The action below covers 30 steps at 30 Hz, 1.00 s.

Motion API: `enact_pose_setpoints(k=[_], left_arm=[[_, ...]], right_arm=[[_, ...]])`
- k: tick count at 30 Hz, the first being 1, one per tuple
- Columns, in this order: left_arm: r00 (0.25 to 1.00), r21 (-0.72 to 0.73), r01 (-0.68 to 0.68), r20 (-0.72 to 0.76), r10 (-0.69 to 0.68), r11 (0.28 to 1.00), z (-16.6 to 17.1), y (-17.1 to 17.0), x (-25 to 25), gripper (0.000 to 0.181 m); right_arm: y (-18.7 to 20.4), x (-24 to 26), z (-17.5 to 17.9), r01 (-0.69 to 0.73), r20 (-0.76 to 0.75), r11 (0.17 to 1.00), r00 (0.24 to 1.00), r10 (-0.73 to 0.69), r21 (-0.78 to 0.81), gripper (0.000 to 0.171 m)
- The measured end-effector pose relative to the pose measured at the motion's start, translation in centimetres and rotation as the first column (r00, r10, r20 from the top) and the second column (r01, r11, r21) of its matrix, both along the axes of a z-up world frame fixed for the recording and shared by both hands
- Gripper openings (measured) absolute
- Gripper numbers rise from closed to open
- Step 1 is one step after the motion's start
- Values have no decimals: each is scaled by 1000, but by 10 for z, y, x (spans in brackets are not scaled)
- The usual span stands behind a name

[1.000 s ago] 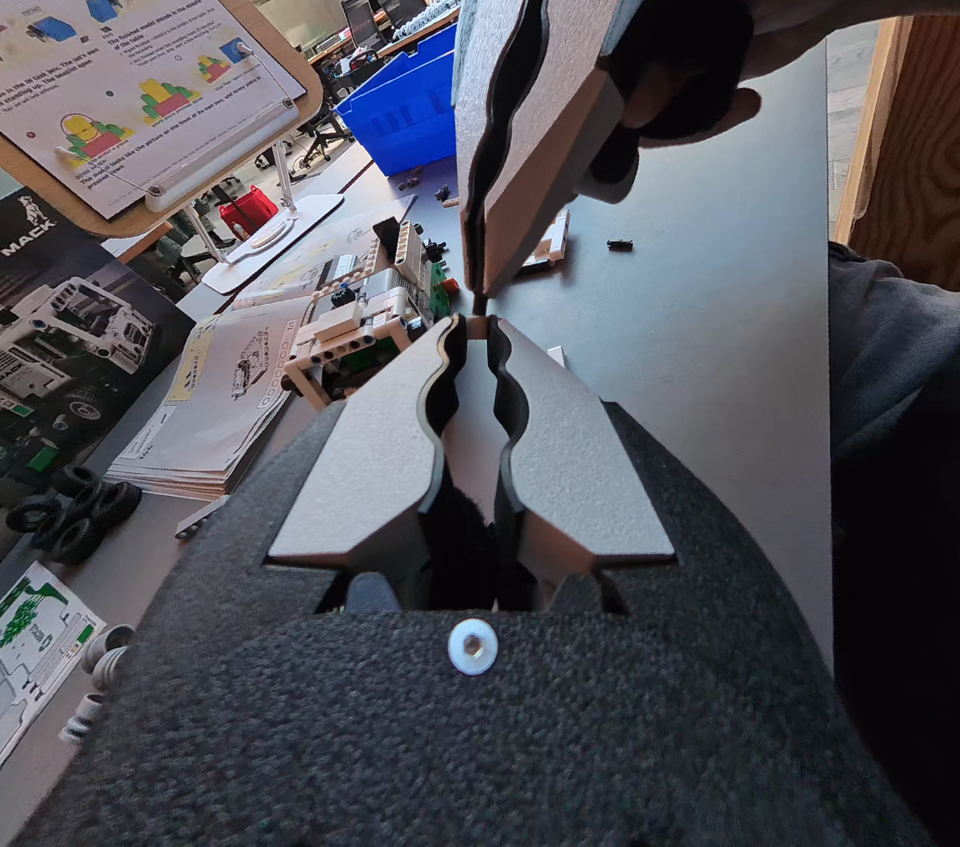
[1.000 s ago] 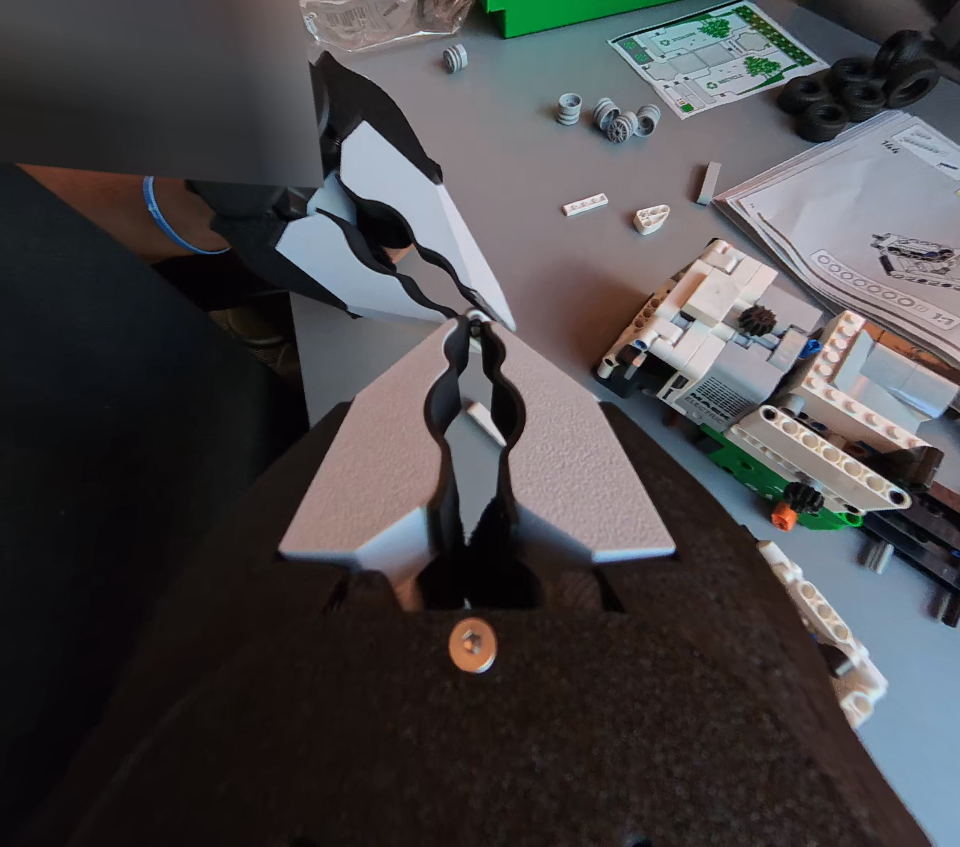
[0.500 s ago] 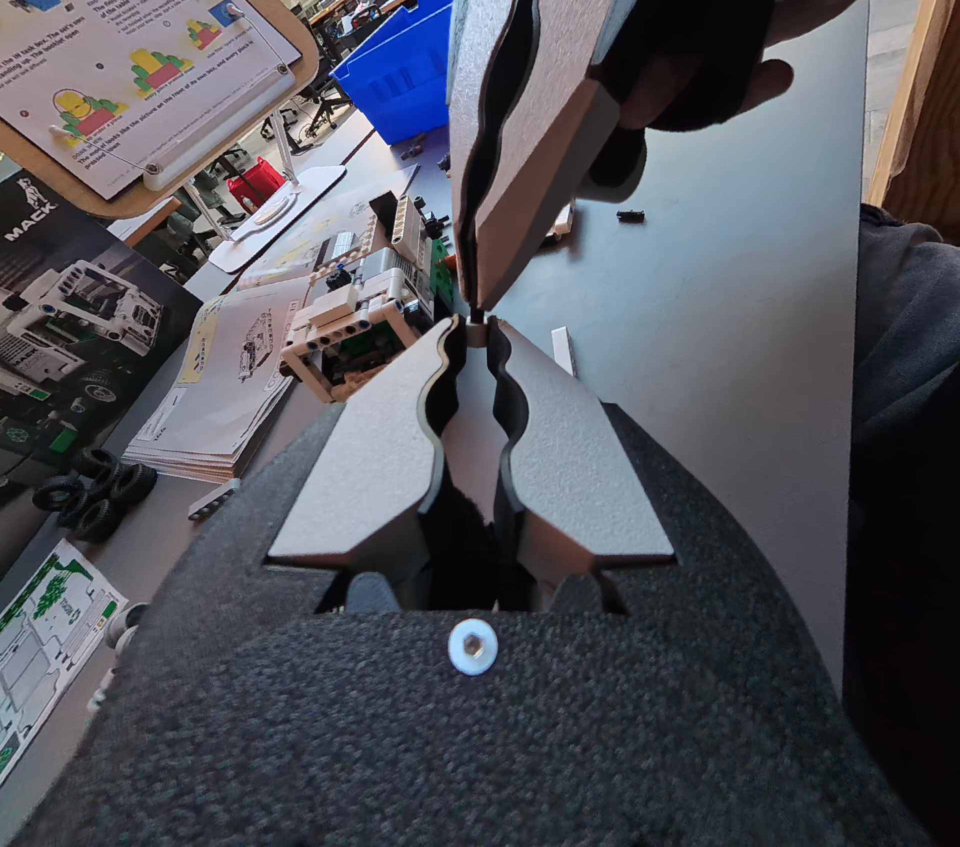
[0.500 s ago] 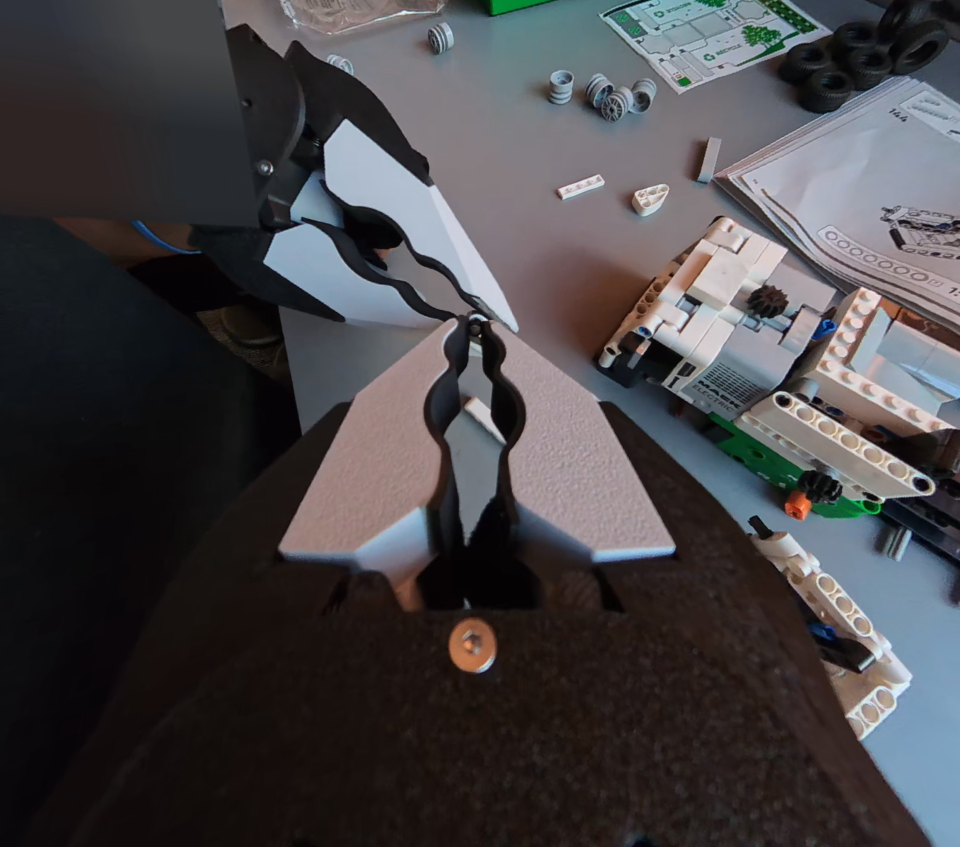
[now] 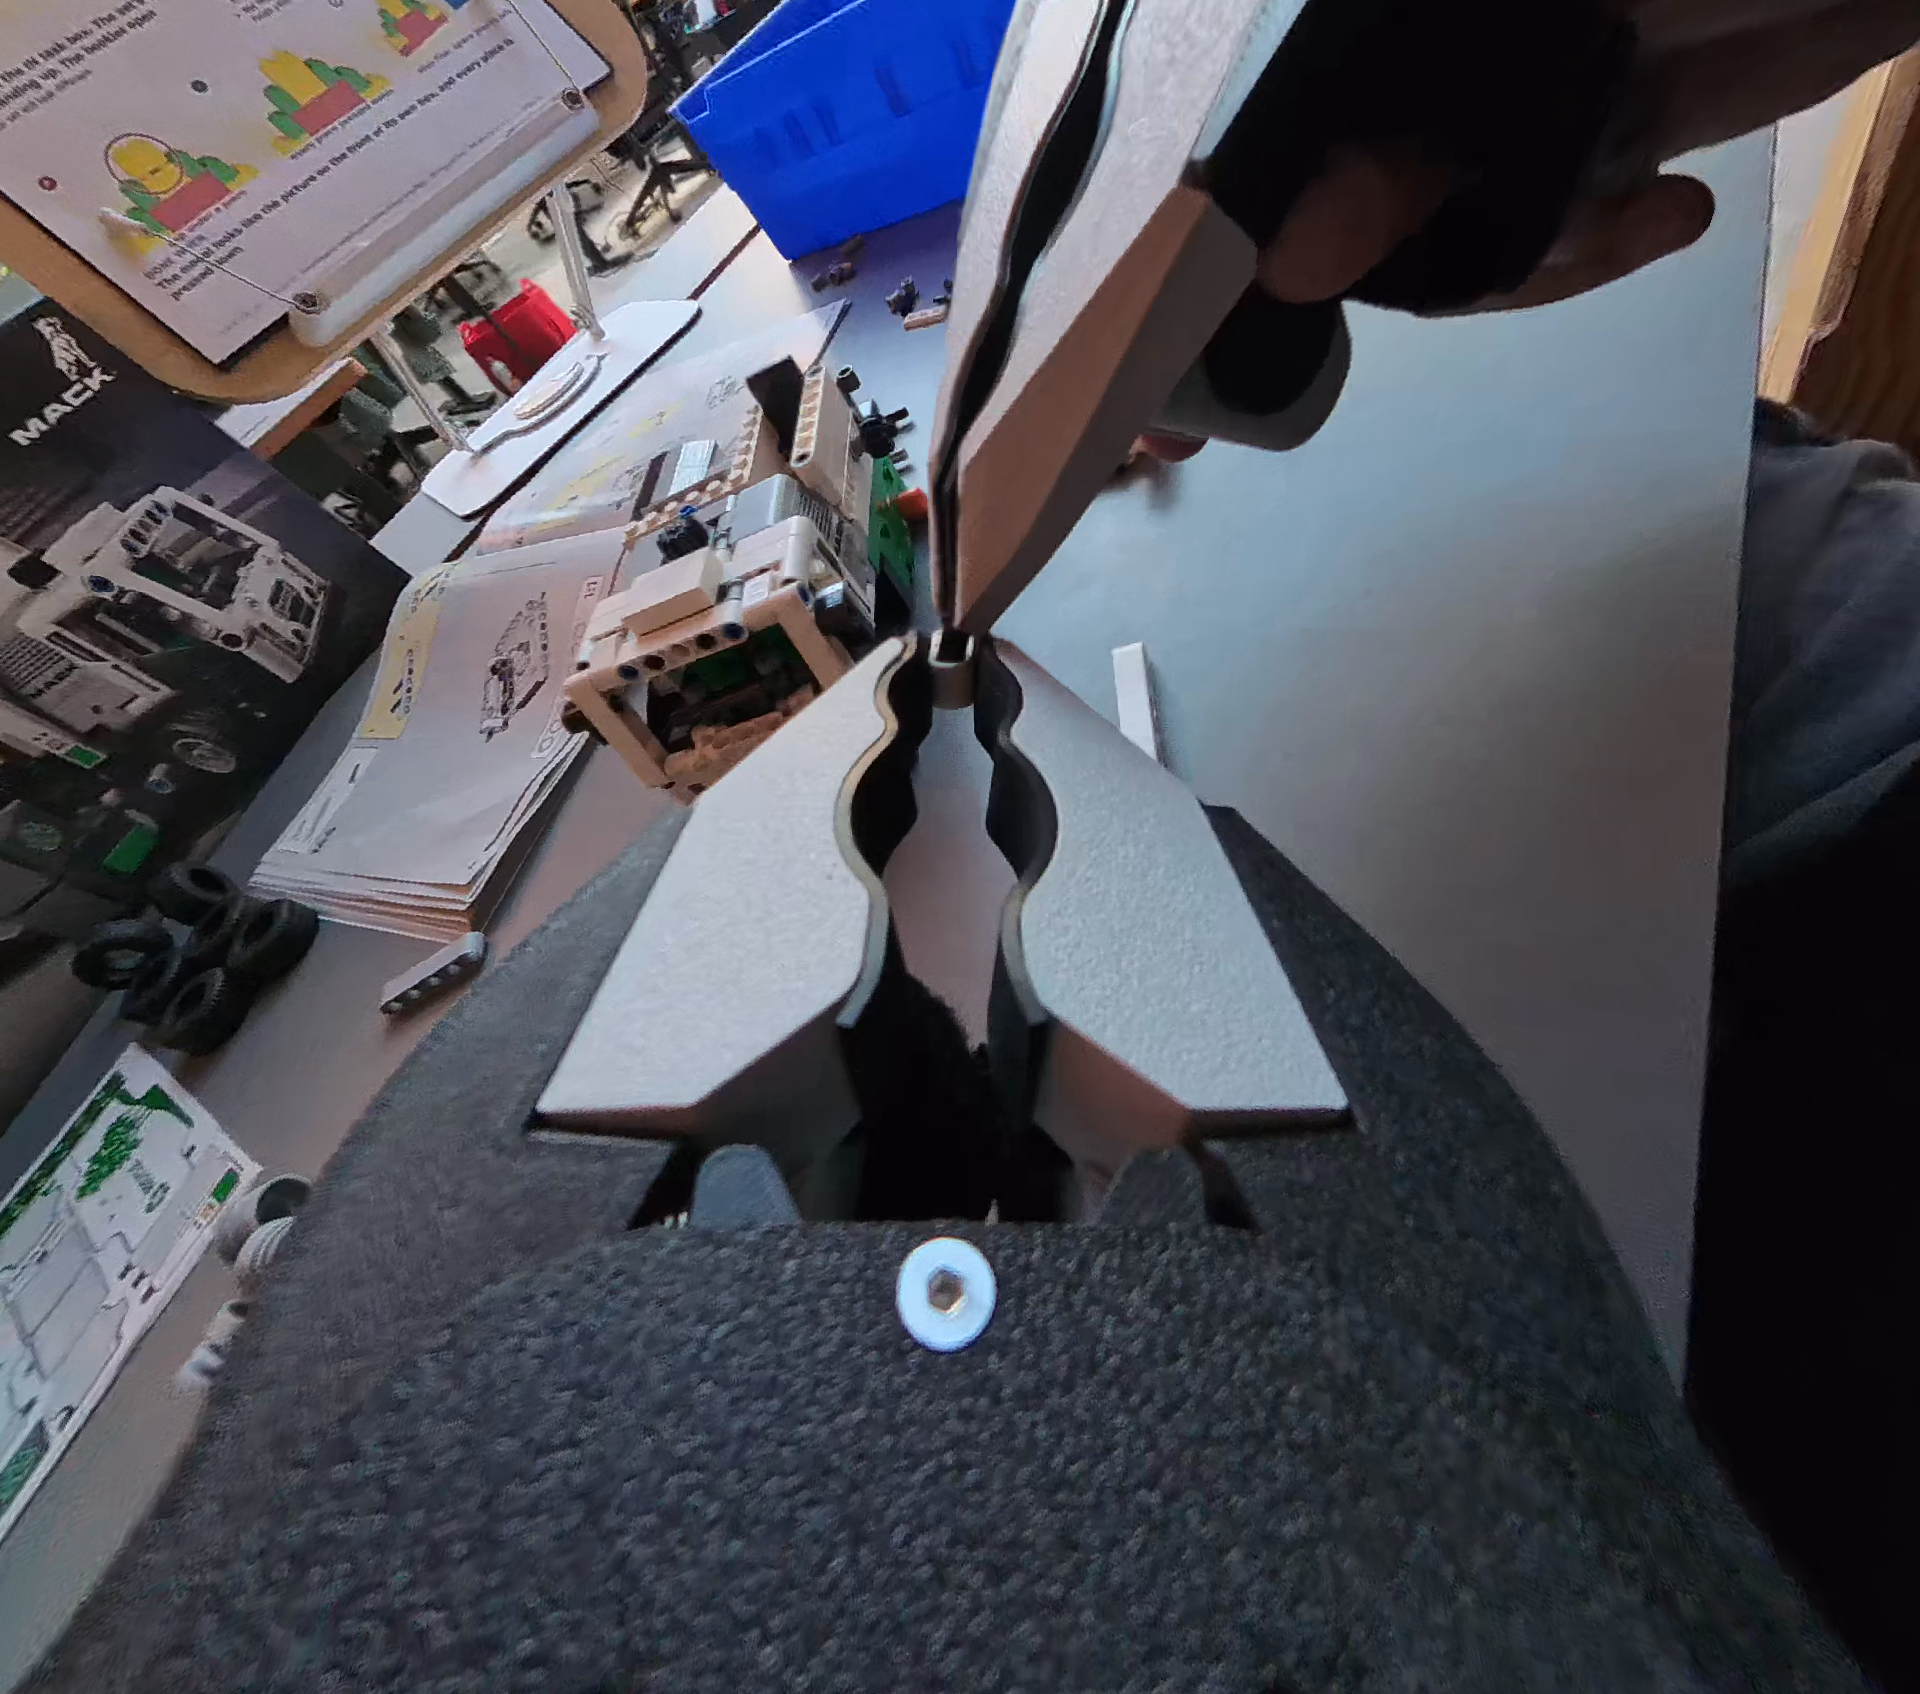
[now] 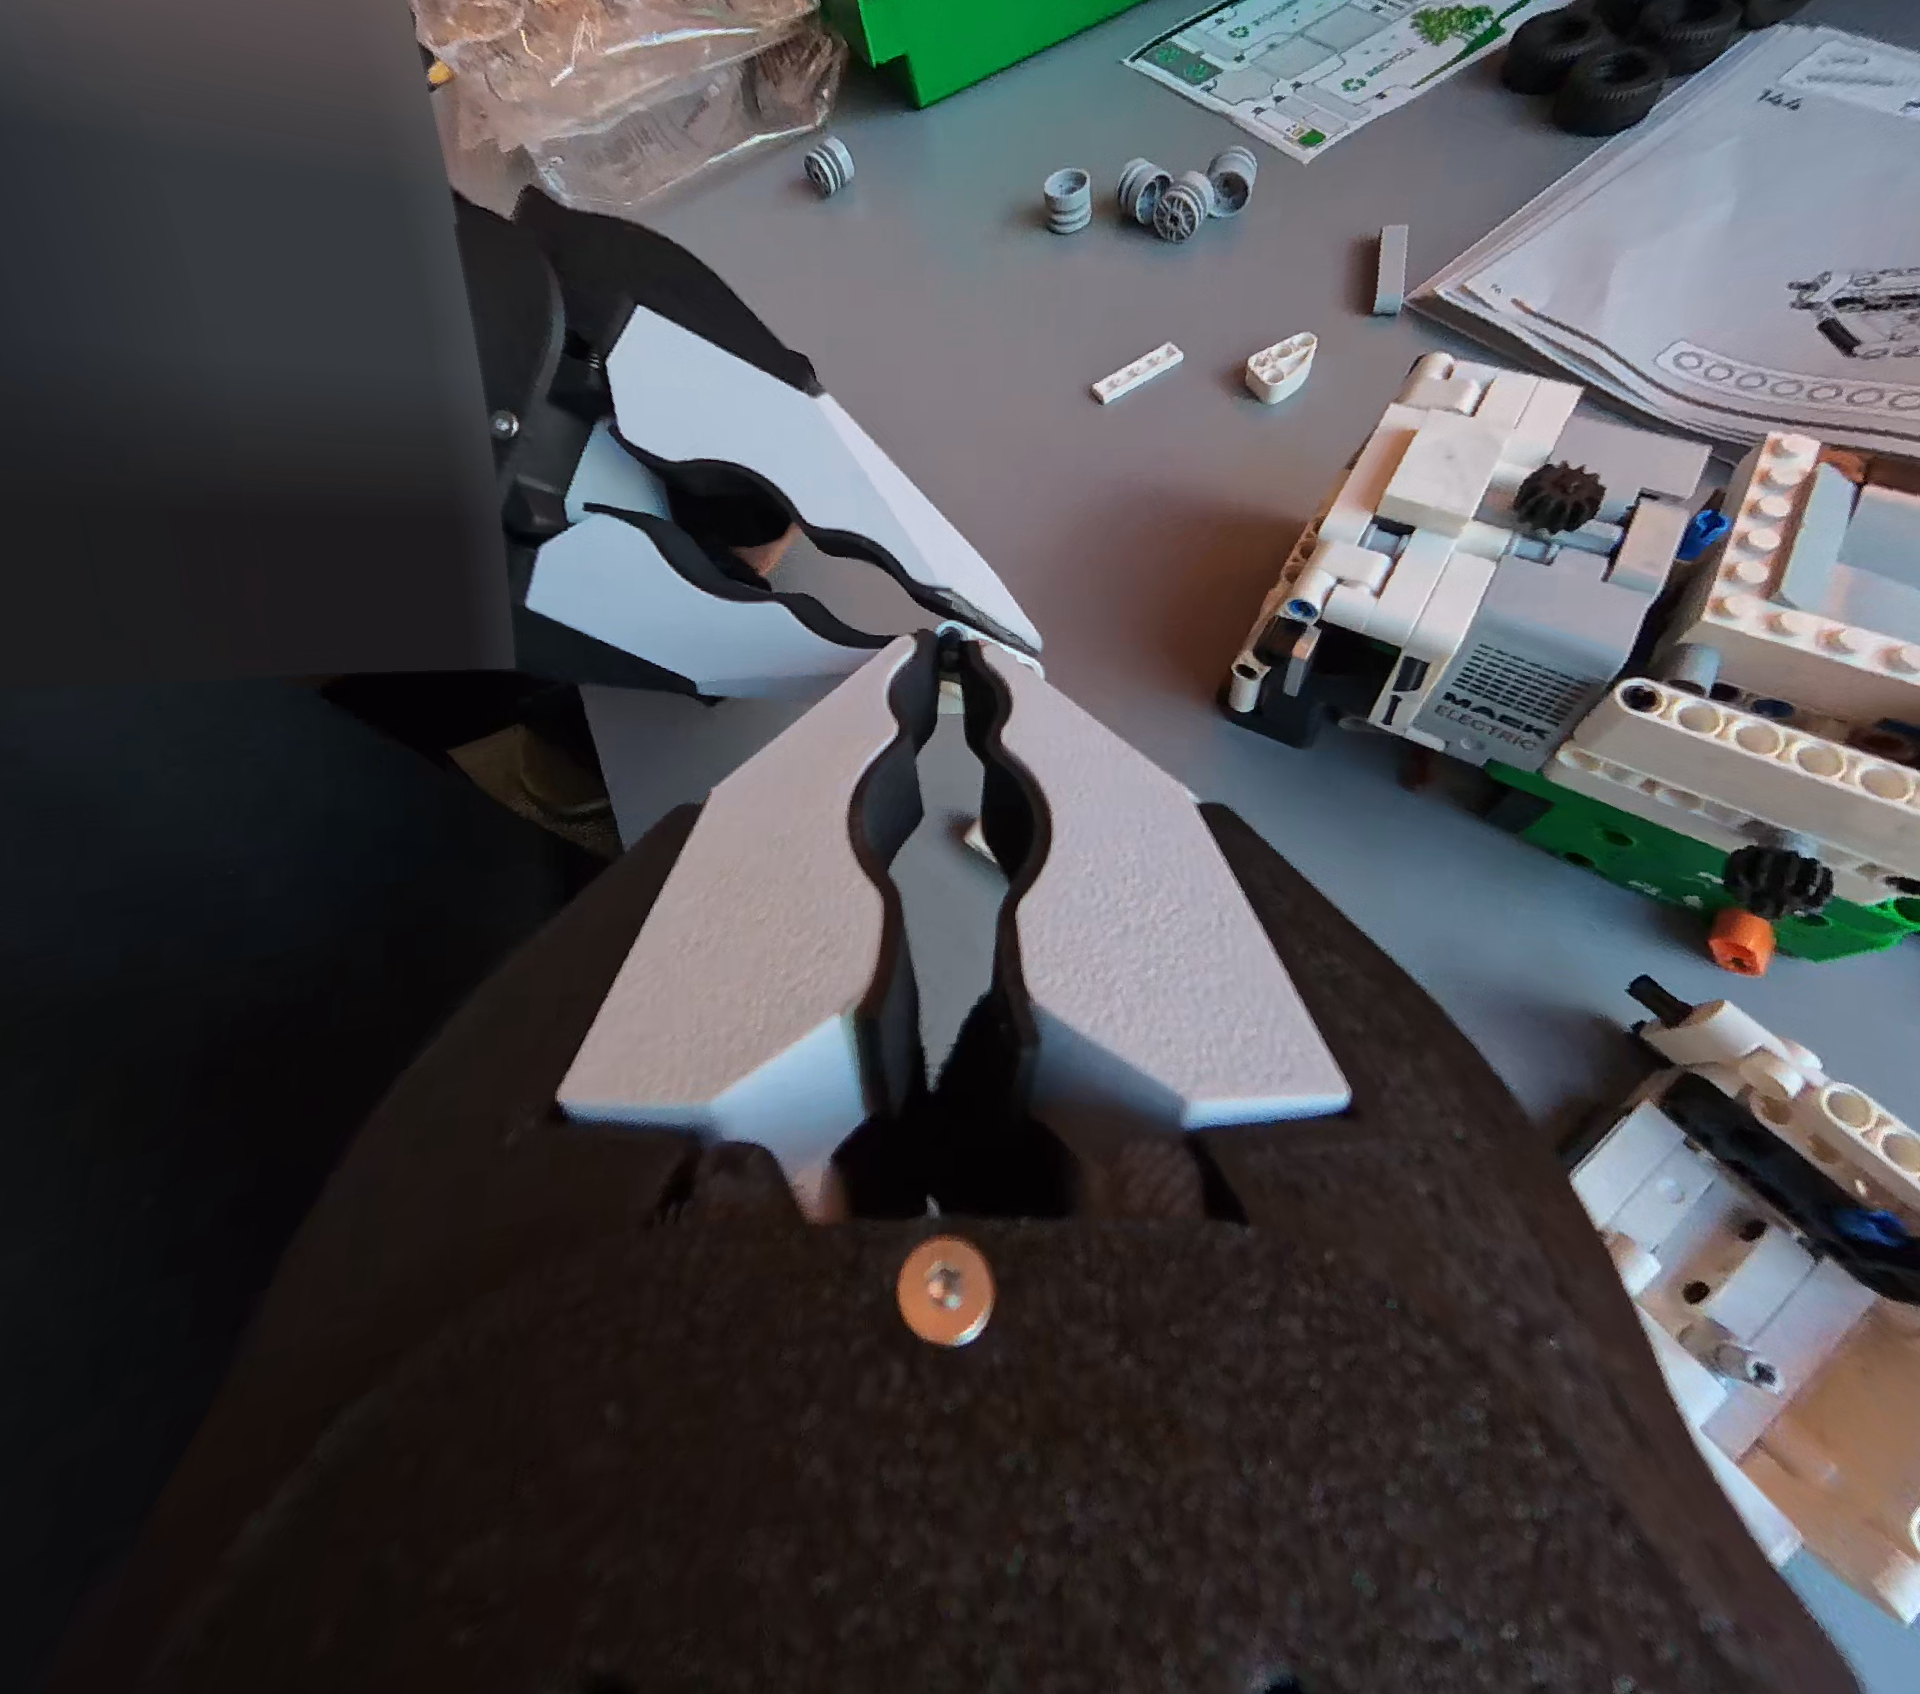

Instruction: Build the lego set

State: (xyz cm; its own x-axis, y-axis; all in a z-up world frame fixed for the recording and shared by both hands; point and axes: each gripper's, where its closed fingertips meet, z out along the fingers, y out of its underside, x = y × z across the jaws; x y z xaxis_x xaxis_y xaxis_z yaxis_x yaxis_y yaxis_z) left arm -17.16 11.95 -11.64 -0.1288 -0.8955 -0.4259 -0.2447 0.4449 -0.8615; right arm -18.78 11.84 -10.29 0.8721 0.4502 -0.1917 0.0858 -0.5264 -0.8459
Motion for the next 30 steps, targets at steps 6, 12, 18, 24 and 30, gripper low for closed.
enact_pose_setpoints(k=[6,12,18,24,30], left_arm=[[998,204,-41,-42,50,978,-14,0,4,6],[997,248,-48,-50,62,968,-17,0,5,6],[999,153,-9,54,1,988,3,-5,1,6],[968,53,103,225,-112,993,33,-15,-8,6],[957,63,132,253,-144,989,37,-19,-11,6]], right_arm=[[-1,2,-16,54,148,997,988,-44,-64,3],[0,2,-23,60,117,992,992,-46,-113,3],[-10,3,8,-35,-93,998,995,30,-52,15],[-17,-1,27,-208,-603,978,784,149,-30,42],[-14,-24,32,-333,-818,943,544,187,-7,29]])
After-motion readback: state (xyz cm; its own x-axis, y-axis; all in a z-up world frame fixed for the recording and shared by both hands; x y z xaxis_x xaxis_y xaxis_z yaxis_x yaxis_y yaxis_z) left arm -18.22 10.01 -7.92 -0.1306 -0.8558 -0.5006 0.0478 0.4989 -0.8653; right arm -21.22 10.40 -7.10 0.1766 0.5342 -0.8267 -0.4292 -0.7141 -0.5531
